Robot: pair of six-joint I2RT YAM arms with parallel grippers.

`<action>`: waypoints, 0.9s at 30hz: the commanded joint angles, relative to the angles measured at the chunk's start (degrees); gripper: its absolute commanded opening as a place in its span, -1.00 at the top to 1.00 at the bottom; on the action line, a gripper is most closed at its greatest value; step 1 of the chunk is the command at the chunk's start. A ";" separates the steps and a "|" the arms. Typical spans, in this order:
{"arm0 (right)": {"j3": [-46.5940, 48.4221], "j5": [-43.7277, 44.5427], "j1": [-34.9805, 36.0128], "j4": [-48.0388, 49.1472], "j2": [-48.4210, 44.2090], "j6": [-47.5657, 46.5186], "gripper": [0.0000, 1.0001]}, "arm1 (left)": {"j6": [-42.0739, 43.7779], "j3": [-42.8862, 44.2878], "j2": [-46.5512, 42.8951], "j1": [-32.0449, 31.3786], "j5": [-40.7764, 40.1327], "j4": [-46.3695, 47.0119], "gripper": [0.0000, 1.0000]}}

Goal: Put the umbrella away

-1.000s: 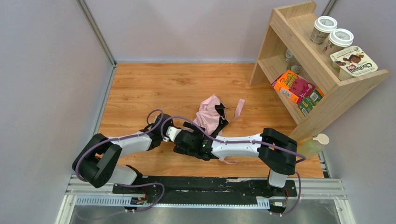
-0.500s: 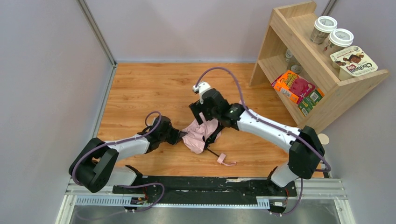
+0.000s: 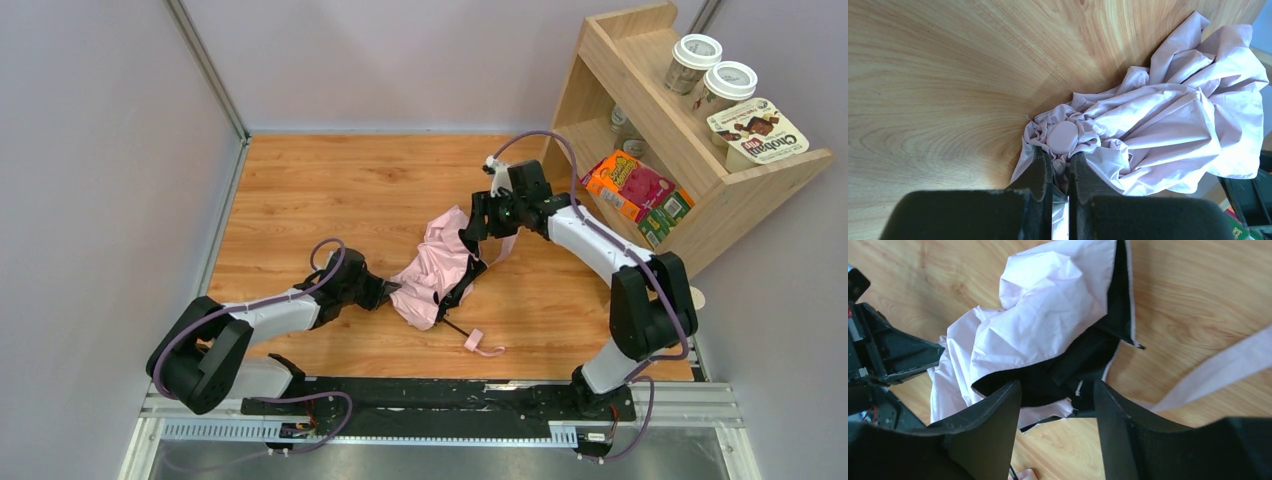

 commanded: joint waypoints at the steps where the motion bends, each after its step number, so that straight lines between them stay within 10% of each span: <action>1: 1.58 -10.61 0.10 2.00 3.78 0.13 -0.11 | 3.63 -1.89 1.13 -0.12 -0.59 -6.44 1.00; 8: -5.29 -15.89 0.81 9.83 0.01 3.11 -0.27 | 3.81 -1.89 0.08 -0.12 -1.03 -6.71 1.00; 27: -14.31 -20.47 14.87 30.68 7.83 32.79 0.40 | 3.37 -1.01 0.69 -0.12 0.20 -6.18 1.00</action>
